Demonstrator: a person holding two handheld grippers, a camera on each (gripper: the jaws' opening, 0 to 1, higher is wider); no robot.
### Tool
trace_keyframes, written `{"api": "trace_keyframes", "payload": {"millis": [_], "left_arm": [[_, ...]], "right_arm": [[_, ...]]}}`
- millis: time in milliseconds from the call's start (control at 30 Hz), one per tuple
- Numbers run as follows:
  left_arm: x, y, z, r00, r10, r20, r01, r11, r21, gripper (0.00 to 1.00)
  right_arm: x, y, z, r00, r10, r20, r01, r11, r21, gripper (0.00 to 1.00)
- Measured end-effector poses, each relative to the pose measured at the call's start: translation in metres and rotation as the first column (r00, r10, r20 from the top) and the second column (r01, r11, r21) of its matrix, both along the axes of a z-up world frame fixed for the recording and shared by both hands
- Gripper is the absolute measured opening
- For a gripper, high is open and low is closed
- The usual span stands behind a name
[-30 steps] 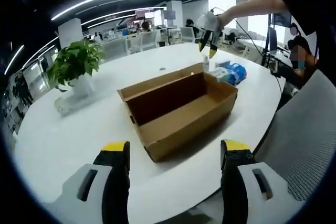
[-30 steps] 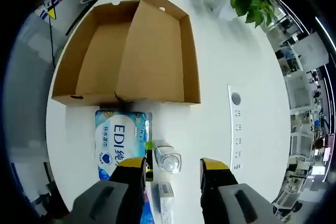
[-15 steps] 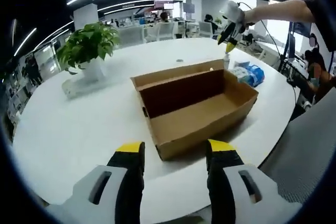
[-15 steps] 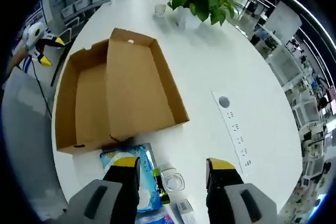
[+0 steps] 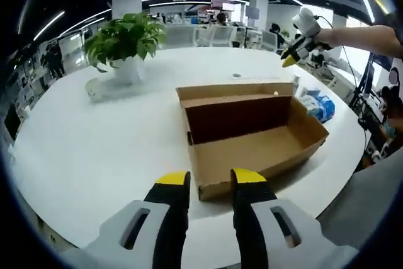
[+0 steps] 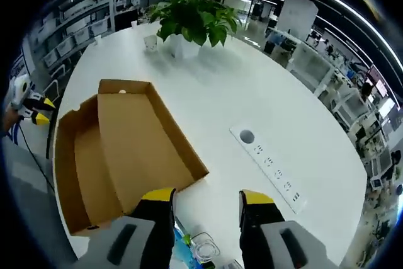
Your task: Operate the shoe box by opening the lid, removing the specified soft item, and placing it in the target area until the item is outside and the box remains undamaged.
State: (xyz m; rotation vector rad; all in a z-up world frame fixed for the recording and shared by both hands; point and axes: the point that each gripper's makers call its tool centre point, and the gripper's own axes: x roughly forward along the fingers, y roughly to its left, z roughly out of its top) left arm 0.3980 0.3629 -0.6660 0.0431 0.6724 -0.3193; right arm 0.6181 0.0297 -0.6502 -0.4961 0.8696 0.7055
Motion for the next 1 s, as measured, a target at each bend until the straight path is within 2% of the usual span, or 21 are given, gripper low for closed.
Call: {"api": "trace_keyframes", "payload": {"millis": [200,333,467,567,667,833,1000], "left_arm": [[0.000,-0.004,-0.009,0.999,-0.019,-0.035,0.019,1.000,0.012,0.19],[0.001,-0.006,-0.012,0.999,-0.015,-0.049,0.015,1.000,0.006,0.18],[0.006,-0.006,-0.013,0.999,-0.021,-0.042,0.022,1.000,0.020,0.19],[0.010,-0.005,-0.016,0.998,-0.017,-0.055,0.018,1.000,0.015,0.19],[0.014,-0.003,-0.020,0.997,0.002,-0.071,-0.002,1.000,0.001,0.18],[0.016,-0.007,-0.022,0.995,0.025,-0.092,-0.028,0.999,-0.029,0.11],[0.018,-0.008,-0.029,0.993,0.027,-0.114,-0.029,0.999,-0.014,0.08]], "right_arm": [[0.004,0.010,-0.003,0.997,-0.081,-0.005,0.081,0.993,0.082,0.31],[-0.001,0.018,-0.011,0.989,-0.137,-0.063,0.145,0.977,0.154,0.28],[0.000,0.016,-0.013,0.991,-0.131,-0.032,0.134,0.981,0.142,0.24],[0.002,0.016,-0.015,0.990,-0.139,-0.031,0.142,0.979,0.147,0.22],[0.000,0.017,-0.019,0.985,-0.161,-0.056,0.168,0.971,0.169,0.16],[-0.002,0.022,-0.035,0.978,-0.185,-0.100,0.201,0.963,0.177,0.15],[-0.009,0.027,-0.052,0.978,-0.180,-0.105,0.193,0.972,0.134,0.10]]}}
